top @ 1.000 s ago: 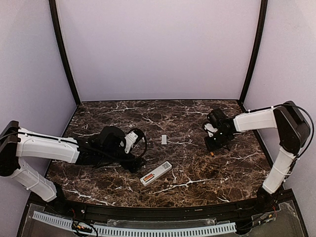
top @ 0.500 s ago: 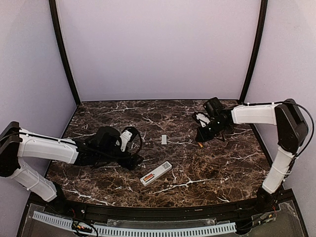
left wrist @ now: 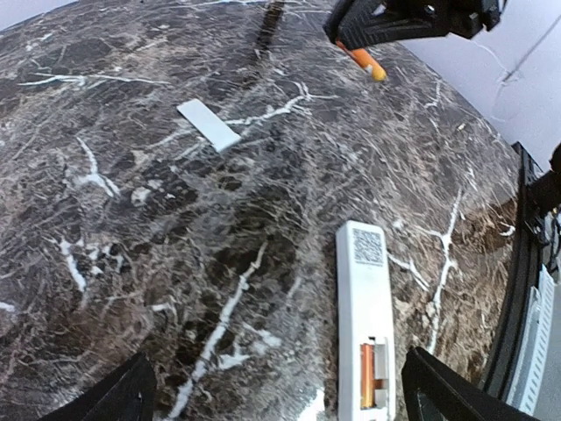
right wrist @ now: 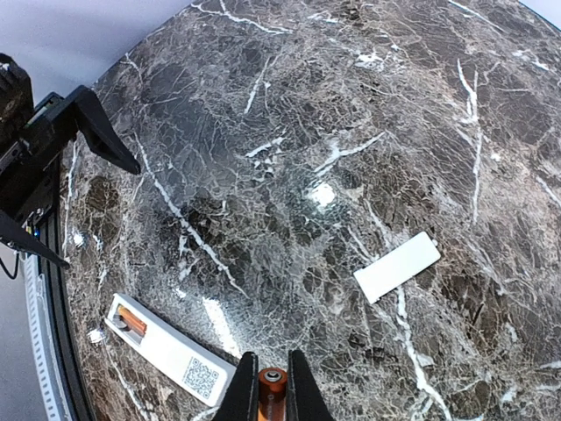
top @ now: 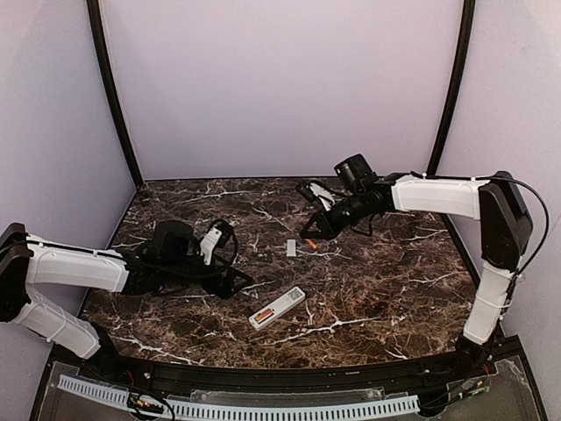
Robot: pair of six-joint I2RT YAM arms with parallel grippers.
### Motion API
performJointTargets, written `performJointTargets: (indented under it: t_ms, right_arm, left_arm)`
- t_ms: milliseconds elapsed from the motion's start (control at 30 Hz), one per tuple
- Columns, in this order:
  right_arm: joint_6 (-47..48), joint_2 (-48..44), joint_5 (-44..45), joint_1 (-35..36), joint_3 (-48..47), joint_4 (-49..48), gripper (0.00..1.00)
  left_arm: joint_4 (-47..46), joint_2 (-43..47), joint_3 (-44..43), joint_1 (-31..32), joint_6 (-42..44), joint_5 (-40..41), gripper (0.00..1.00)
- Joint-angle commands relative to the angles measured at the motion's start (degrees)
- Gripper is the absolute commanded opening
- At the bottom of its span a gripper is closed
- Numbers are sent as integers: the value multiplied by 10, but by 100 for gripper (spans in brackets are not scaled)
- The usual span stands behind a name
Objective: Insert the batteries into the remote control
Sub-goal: Move the remote control without the battery cover to the center of the board.
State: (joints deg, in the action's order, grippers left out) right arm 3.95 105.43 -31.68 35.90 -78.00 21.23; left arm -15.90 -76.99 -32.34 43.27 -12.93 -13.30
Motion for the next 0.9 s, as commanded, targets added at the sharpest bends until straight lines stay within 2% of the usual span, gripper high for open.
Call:
performJointTargets:
  t_ms: [0,67,300,533,867]
  right_arm:
    - [31,-2,-33,1,-1,-22,0]
    - [28,-11,-40,1,14,-36,0]
    - [9,-69,-67,1,77,-97,0]
    - [11,-105,-54,1,118,-108,0]
    - [23,-122,-44,1,135,-108,0]
  left_arm:
    - [3,42,45,57,22,-22,99]
    - [45,39,36,96,51,27,98]
    - [74,6,32,139,102,61,99]
    - [99,-61,-3,158,139,112,99]
    - [125,-135,-53,175,137,219,99]
